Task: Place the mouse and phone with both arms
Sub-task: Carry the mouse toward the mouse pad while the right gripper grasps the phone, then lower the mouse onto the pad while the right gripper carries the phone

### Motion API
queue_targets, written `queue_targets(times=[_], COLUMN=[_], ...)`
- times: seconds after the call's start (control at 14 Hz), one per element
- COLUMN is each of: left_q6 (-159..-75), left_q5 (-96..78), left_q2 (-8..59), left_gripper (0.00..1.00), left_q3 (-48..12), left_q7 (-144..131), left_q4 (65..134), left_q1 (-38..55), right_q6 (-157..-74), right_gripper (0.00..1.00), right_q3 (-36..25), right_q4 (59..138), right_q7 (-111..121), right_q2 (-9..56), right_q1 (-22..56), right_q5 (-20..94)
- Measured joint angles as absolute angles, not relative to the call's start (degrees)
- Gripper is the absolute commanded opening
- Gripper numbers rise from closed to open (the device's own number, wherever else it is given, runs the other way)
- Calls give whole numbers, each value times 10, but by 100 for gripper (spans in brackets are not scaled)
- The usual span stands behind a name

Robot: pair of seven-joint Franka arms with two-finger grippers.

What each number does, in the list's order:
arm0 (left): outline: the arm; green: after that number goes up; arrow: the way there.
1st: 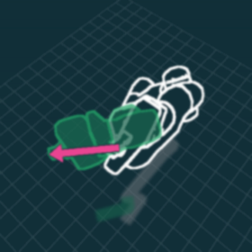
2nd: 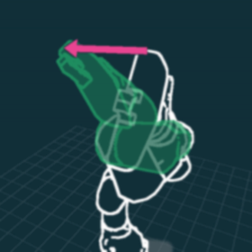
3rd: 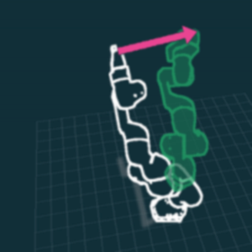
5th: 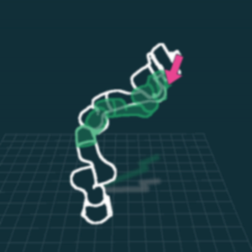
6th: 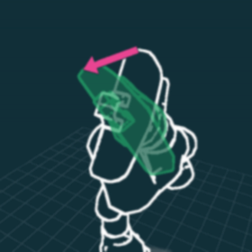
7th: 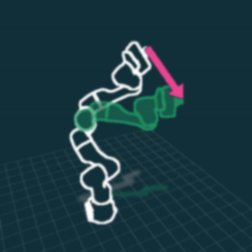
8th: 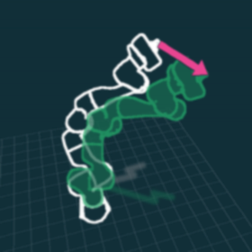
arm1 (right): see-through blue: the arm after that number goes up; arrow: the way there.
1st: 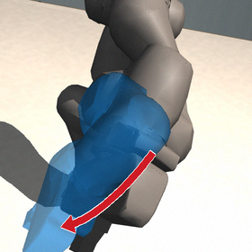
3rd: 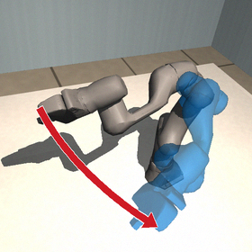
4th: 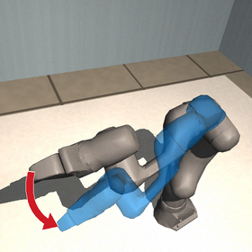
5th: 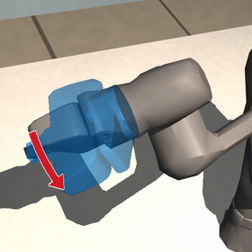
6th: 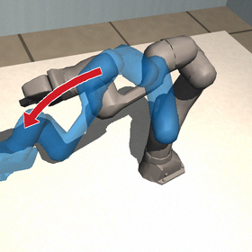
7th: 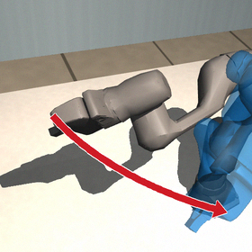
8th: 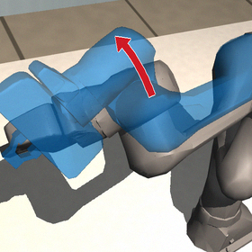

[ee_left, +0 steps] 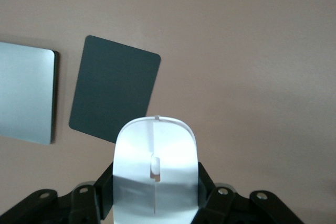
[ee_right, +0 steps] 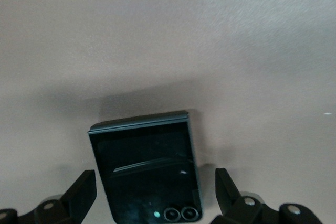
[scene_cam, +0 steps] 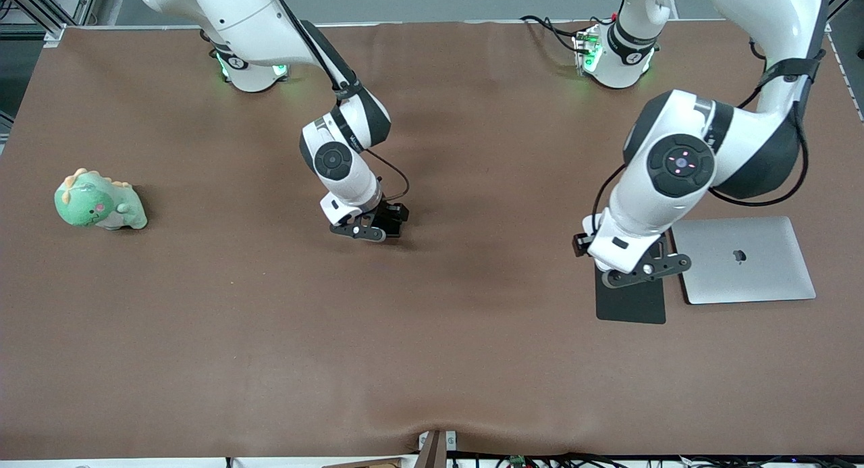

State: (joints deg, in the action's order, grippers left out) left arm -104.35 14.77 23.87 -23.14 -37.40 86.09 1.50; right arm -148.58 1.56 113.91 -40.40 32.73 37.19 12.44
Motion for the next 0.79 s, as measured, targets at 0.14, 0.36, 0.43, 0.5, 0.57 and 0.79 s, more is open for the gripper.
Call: queue_targets(times=[0.14, 0.36, 0.43, 0.5, 0.57, 0.79], left_q6=[-1043, -1043, -1043, -1043, -1047, -1102], left_q5=[147, 147, 147, 147, 147, 147], left_q2=[239, 239, 240, 242, 244, 249], left_gripper=[7, 10, 10, 10, 10, 9], left_q3=[-231, -231, -231, -230, -230, -230], left_q7=[-350, -293, -273, -255, -240, -193], left_q4=[861, 867, 872, 879, 888, 930], left_q1=[0, -22, -31, -41, -51, -84], right_q6=[-1489, -1467, -1448, -1421, -1399, -1368], right_gripper=[0, 0, 0, 0, 0, 0], right_q3=[16, 11, 9, 8, 6, 2], right_q4=[1133, 1122, 1114, 1106, 1100, 1091], right_q7=[-409, -409, -409, -409, -409, -409], right_q2=[336, 334, 335, 335, 335, 331], right_q1=[377, 377, 377, 377, 376, 368], right_q5=[124, 124, 124, 124, 124, 124])
